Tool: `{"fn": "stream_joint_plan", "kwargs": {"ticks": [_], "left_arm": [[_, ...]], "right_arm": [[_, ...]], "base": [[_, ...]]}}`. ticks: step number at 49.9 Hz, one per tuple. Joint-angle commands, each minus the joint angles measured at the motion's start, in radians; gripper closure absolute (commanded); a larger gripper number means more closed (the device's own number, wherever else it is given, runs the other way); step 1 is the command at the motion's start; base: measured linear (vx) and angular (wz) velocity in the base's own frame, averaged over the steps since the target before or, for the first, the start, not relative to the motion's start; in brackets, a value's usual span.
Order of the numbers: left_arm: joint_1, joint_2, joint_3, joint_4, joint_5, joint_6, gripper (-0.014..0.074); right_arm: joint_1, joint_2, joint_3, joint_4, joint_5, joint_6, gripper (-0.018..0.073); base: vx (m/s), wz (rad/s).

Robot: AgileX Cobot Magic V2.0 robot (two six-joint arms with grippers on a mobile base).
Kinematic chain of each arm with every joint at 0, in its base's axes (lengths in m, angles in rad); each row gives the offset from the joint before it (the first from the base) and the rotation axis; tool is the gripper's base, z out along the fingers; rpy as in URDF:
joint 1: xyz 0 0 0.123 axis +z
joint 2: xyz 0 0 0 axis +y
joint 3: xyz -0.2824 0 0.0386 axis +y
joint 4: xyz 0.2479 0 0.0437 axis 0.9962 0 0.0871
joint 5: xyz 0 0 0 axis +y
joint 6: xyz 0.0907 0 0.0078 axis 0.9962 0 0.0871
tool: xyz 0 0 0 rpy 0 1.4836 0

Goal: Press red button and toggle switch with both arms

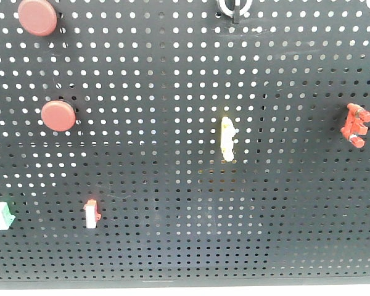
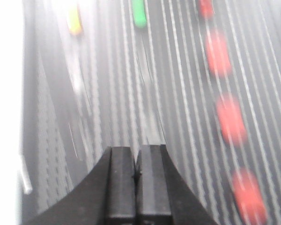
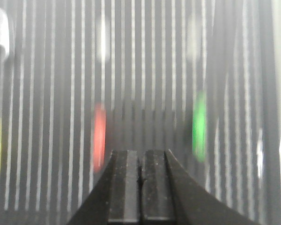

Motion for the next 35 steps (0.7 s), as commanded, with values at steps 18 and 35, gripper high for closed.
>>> {"fn": "stream_joint_plan", "kwargs": {"ticks": [18, 35], "left_arm": [[0.001, 0.418, -0.297, -0.033, 0.19, -0.005, 0.0595], [-0.07, 0.565, -0.345, -0.109, 0.003, 0.03, 0.0595]], "right_arm": [[-0.001, 0.372, -0.274, -0.008, -0.027, -0.007, 0.0559], [-0.001, 0.403, -0.274, -0.007, -0.027, -0.004, 0.0559]], "base": [[0.0, 0.0], [0.0, 0.0]]}}
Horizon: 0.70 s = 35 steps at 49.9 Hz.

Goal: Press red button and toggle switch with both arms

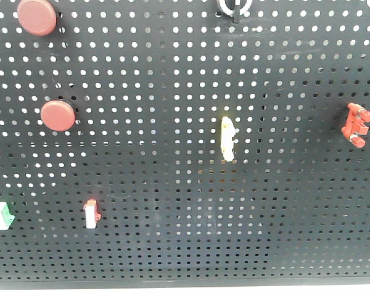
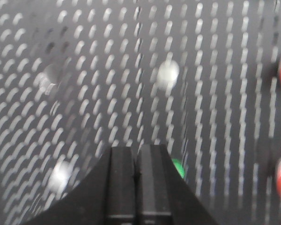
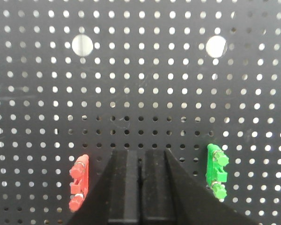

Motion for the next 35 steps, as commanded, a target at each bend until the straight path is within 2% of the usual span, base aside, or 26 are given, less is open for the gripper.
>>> {"fn": "stream_joint_plan", "kwargs": {"ticks": [1, 17, 22, 30, 35], "left_arm": [[-0.056, 0.04, -0.067, -0.016, -0.104, 0.004, 0.0595], [-0.304, 0.203, -0.205, -0.015, -0.102, 0.004, 0.0595], [-0.362, 0.265, -0.26, -0.015, -0.102, 0.004, 0.0595], [-0.418, 0.348, -0.335, -0.015, -0.103, 0.004, 0.0595], [-0.424, 0.39, -0.374, -0.016, -0.11, 0.0, 0.0595]], "right_arm": [[-0.001, 0.006, -0.034, -0.004, -0.081, -0.004, 0.0559], [-0.001, 0.006, -0.034, -0.004, -0.081, -0.004, 0.0559], [-0.001, 0.006, -0.034, -0.004, -0.081, -0.004, 0.0559], [-0.001, 0.006, -0.034, -0.004, -0.081, -0.004, 0.0559], [-0.001, 0.006, -0.034, -0.004, -0.081, -0.004, 0.0559]], "base": [[0.0, 0.0], [0.0, 0.0], [0.0, 0.0], [0.0, 0.0], [0.0, 0.0]]}}
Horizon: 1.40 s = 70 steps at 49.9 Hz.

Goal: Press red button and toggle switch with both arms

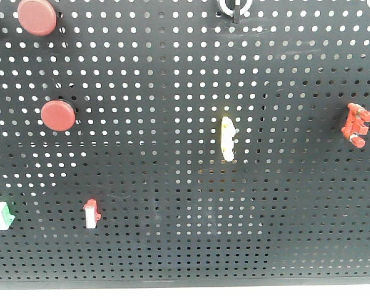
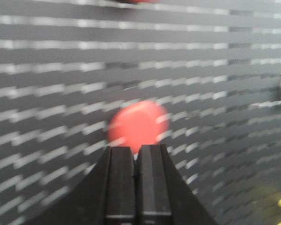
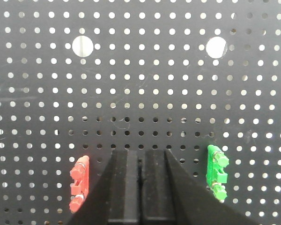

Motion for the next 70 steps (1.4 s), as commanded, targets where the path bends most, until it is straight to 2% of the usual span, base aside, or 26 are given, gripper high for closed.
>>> {"fn": "stream_joint_plan", "kwargs": {"ticks": [1, 16, 40, 49, 57, 70], "left_arm": [[-0.01, 0.025, -0.068, -0.013, -0.095, -0.009, 0.0595], [-0.009, 0.112, -0.141, -0.013, -0.107, -0.072, 0.0595], [-0.009, 0.154, -0.143, -0.013, -0.114, -0.073, 0.0595], [-0.015, 0.107, -0.143, -0.012, -0.121, -0.072, 0.0595], [-0.015, 0.031, -0.133, -0.012, -0.04, -0.056, 0.0595], [-0.014, -0.135, 0.018, 0.047, -0.013, -0.054, 0.0596]], "right_arm": [[-0.001, 0.006, -0.032, -0.004, -0.081, -0.004, 0.0559], [-0.001, 0.006, -0.032, -0.004, -0.081, -0.004, 0.0559], [-0.001, 0.006, -0.032, -0.004, -0.081, -0.004, 0.0559], [-0.001, 0.006, -0.032, -0.004, -0.106, -0.004, 0.0559], [-0.001, 0.006, -0.032, -0.004, -0.106, -0.004, 0.0559], [-0.001, 0.006, -0.032, -0.003, -0.108, -0.003, 0.0559]], "base": [[0.0, 0.0], [0.0, 0.0], [0.0, 0.0], [0.0, 0.0], [0.0, 0.0], [0.0, 0.0]]}}
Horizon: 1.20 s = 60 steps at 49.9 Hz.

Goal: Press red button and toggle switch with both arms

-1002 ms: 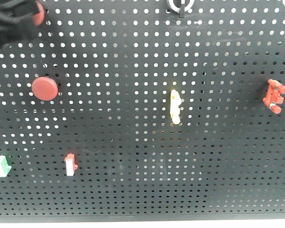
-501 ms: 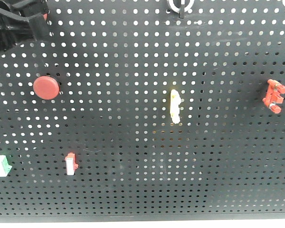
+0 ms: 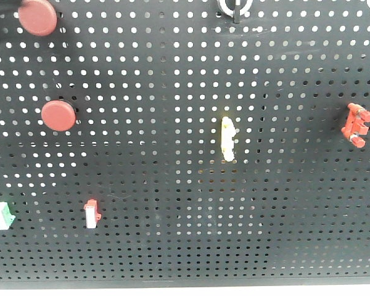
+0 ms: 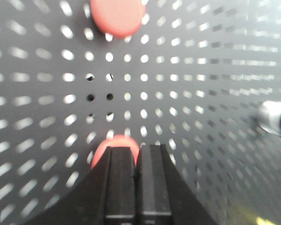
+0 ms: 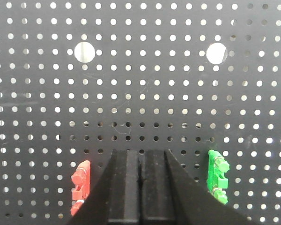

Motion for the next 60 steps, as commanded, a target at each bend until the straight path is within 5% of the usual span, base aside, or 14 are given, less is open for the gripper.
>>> {"fn": "stream_joint_plan", "kwargs": {"ticks": [1, 22, 24, 25, 35, 60], "left_arm": [[-0.002, -0.076, 0.04, 0.021, -0.062, 0.002, 0.0596], [-0.002, -0.251, 0.222, 0.02, -0.047, 0.002, 0.0596], [-0.002, -0.251, 0.222, 0.02, -0.046, 0.002, 0.0596], [-0.002, -0.248, 0.222, 0.02, -0.051, 0.002, 0.0596], [-0.002, -0.246, 0.222, 0.021, -0.046, 0.002, 0.0596], [-0.002, -0.246, 0.222, 0.021, -0.047, 0.002, 0.0596]], "right_arm": [[-0.001, 0.006, -0.032, -0.003, -0.086, -0.004, 0.0559], [0.015, 0.06, -0.033, -0.007, -0.174, -0.003, 0.0559], [0.043, 0.072, -0.038, -0.007, -0.183, -0.002, 0.0559], [0.16, 0.129, -0.083, -0.014, -0.181, -0.011, 0.0559], [0.386, 0.276, -0.233, -0.106, -0.181, -0.056, 0.0559], [0.632, 0.636, -0.624, -0.104, -0.165, -0.053, 0.0559]], "base": [[0.0, 0.0], [0.0, 0.0], [0.0, 0.0], [0.0, 0.0], [0.0, 0.0], [0.0, 0.0]]}}
